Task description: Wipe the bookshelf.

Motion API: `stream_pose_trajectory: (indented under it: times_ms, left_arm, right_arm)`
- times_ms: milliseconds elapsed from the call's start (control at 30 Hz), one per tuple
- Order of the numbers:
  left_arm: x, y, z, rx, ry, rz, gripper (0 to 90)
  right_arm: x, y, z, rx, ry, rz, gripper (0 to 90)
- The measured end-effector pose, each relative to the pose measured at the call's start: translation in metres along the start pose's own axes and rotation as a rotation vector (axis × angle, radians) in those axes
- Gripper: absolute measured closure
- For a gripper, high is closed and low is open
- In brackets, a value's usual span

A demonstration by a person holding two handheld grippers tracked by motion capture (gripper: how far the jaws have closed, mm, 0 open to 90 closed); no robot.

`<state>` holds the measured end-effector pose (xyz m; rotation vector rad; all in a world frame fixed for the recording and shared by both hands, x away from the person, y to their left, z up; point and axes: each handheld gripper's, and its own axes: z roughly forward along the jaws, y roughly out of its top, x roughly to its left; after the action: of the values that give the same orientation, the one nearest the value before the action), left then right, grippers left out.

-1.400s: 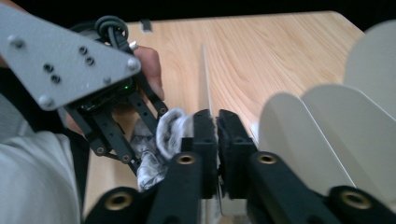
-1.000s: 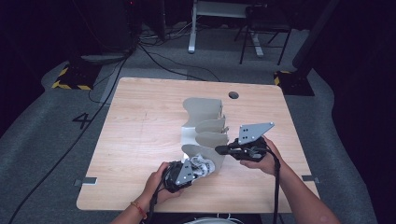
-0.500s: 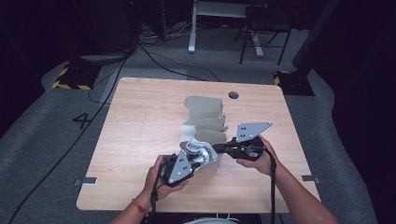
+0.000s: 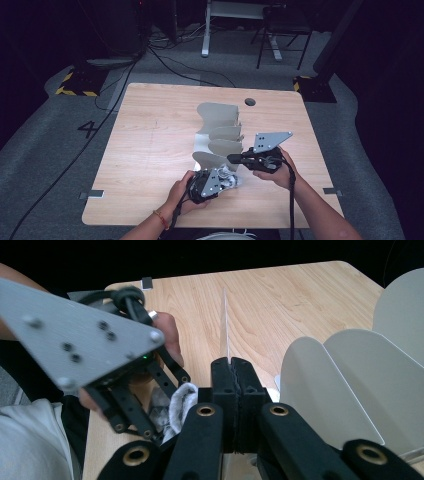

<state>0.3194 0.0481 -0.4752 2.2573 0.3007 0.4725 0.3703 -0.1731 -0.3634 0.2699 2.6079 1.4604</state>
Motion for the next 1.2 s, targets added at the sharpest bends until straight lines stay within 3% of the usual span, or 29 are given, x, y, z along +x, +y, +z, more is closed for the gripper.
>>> stream_pose_trajectory:
  times_ms: [67, 167, 233, 300, 400, 500, 733, 833, 900, 1000, 1133, 1200]
  left_arm:
    - [0.008, -0.013, -0.003, 0.043, 0.008, -0.034, 75.4]
    - [0.021, -0.028, -0.013, 0.065, 0.025, -0.103, 75.3]
    - [0.029, -0.035, -0.021, 0.084, 0.058, -0.120, 75.0]
    - [0.038, -0.041, -0.030, 0.077, 0.093, -0.154, 74.5]
    - [0.046, -0.045, -0.042, 0.024, 0.134, -0.223, 73.9]
    - [0.049, -0.036, -0.052, -0.033, 0.149, -0.217, 74.1]
    - [0.040, -0.020, -0.068, -0.106, 0.188, -0.199, 74.2]
    - [0.038, -0.011, -0.082, -0.171, 0.218, -0.212, 74.2]
    - [0.036, -0.006, -0.092, -0.241, 0.229, -0.218, 74.3]
    - [0.029, 0.003, -0.099, -0.299, 0.209, -0.168, 74.4]
    - [0.016, 0.009, -0.084, -0.253, 0.172, -0.110, 74.6]
    - [0.014, 0.008, -0.070, -0.213, 0.150, -0.102, 74.5]
  right_arm:
    - [-0.001, 0.000, 0.000, -0.003, -0.001, 0.009, 90.0]
    - [-0.001, 0.000, 0.001, -0.004, -0.008, 0.008, 90.0]
    - [-0.002, 0.000, 0.001, -0.004, -0.012, 0.006, 90.0]
    - [-0.002, 0.000, 0.001, -0.005, -0.019, 0.009, 90.0]
    - [-0.001, -0.001, 0.001, -0.009, -0.029, 0.012, 90.0]
    - [-0.001, -0.001, 0.001, -0.009, -0.029, 0.016, 90.0]
    - [-0.003, -0.002, 0.000, -0.017, -0.038, 0.030, 90.0]
    - [-0.001, -0.001, 0.001, -0.015, -0.044, 0.023, 90.0]
    - [0.000, -0.001, 0.002, -0.016, -0.046, 0.025, 90.0]
    - [0.000, -0.002, 0.002, -0.021, -0.046, 0.035, 90.0]
    - [0.000, -0.002, 0.002, -0.021, -0.040, 0.034, 90.0]
    - [-0.001, -0.001, 0.003, -0.023, -0.034, 0.033, 90.0]
